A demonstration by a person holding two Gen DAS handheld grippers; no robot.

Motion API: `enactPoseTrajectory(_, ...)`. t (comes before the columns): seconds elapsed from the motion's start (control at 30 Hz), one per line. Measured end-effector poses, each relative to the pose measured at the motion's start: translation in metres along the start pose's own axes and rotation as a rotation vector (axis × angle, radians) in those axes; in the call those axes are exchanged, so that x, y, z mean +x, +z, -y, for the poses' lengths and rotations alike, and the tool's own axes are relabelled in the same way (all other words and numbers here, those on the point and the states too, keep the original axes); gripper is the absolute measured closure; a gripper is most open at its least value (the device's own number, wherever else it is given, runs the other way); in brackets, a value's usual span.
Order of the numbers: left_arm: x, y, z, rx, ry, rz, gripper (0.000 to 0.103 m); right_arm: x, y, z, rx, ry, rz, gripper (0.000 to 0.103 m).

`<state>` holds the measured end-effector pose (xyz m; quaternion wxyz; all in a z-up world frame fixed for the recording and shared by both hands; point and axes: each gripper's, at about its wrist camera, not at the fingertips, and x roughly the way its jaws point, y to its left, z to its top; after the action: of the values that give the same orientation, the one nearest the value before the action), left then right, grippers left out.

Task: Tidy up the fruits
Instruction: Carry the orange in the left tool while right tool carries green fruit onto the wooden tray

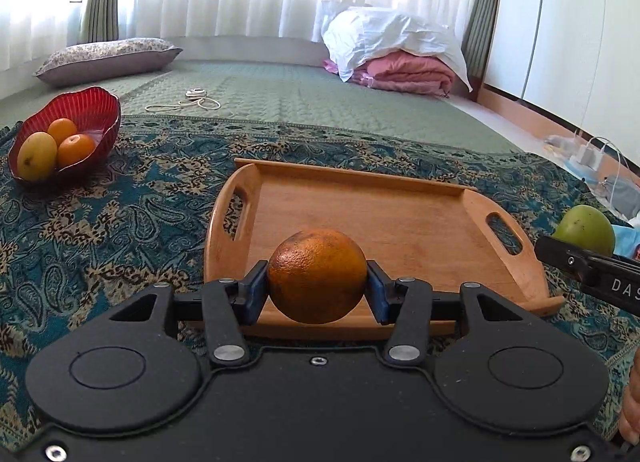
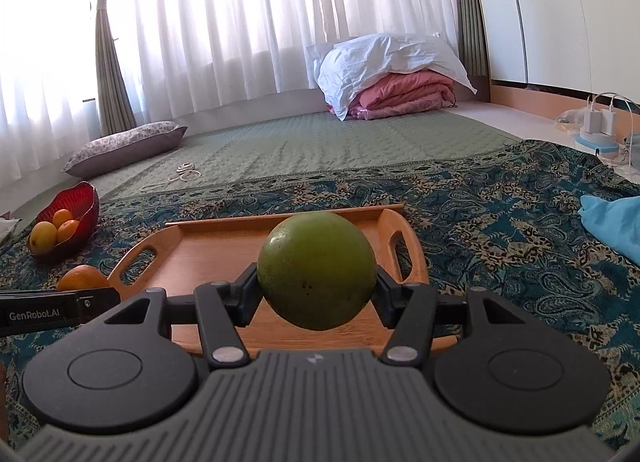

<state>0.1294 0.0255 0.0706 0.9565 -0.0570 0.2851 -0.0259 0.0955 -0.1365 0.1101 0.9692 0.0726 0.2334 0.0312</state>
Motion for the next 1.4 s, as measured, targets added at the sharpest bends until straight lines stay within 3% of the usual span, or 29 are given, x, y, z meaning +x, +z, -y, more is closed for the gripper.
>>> enactPoseTrajectory(0.37,0.046,0.020,0.000,-0.013,0.002,-0.076,0.056,0.049,0.016,0.006,-0.048,0.002,-0.091,0.043)
enactPoseTrajectory(0.77,0.091,0.028,-0.006,-0.038,0.024,-0.149,0.056,0.090,0.019,0.022,0.016,-0.004,-0.185,0.043)
enactPoseTrajectory(1.4,0.111,0.022,-0.005,-0.037,0.034,-0.185,0.056,0.122,0.009,0.029,0.016,-0.044,-0.279,0.043)
